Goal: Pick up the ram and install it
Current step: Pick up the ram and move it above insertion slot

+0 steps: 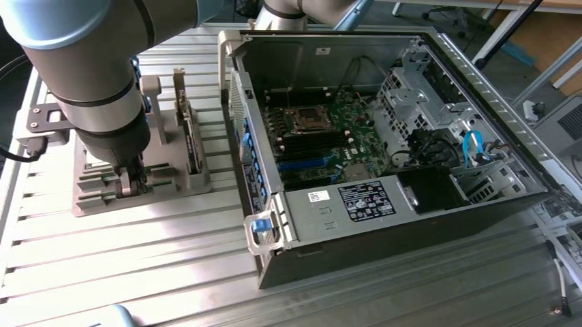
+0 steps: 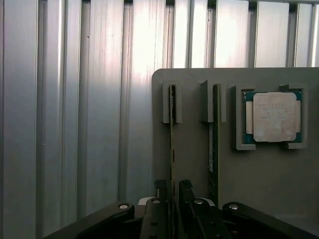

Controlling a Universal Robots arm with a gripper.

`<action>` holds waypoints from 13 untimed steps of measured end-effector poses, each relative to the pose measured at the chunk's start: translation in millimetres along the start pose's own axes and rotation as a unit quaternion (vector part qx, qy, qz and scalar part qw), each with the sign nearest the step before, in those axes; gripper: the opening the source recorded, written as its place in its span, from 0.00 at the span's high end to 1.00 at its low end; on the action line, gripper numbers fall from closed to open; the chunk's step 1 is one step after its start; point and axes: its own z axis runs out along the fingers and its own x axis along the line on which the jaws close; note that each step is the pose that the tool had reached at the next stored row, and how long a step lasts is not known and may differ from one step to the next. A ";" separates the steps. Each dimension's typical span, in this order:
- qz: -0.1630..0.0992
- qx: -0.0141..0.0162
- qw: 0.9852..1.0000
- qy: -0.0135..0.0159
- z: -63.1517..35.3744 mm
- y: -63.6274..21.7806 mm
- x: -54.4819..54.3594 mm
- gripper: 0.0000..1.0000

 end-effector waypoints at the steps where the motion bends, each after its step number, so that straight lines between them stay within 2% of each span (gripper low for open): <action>1: 0.000 0.000 1.000 0.000 0.1 0.0 0.0 0.76; 13: 0.004 0.000 1.000 0.000 0.6 -0.1 -0.3 0.76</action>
